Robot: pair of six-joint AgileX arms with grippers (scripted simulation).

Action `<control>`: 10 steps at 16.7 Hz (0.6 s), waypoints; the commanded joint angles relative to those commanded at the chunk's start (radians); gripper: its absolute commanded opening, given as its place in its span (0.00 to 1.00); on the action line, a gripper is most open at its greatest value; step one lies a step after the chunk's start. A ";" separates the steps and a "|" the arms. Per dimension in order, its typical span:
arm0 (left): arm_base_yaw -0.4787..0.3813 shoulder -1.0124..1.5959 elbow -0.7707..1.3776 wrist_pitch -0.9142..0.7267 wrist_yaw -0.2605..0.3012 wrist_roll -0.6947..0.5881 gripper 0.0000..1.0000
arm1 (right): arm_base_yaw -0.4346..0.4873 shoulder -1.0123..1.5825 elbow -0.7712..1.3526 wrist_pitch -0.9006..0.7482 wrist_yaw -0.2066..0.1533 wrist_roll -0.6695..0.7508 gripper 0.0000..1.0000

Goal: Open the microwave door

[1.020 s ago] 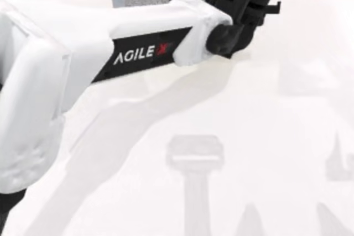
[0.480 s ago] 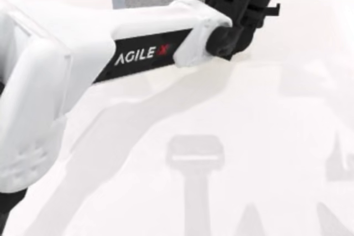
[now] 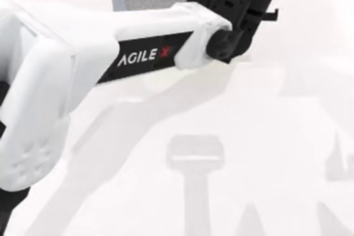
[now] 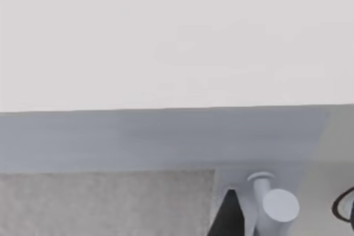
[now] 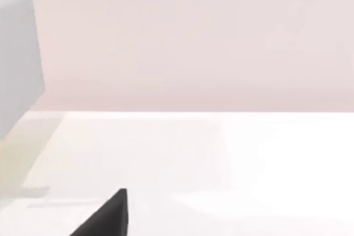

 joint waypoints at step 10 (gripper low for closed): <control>-0.049 -0.046 -0.078 0.006 -0.012 -0.008 0.00 | 0.000 0.000 0.000 0.000 0.000 0.000 1.00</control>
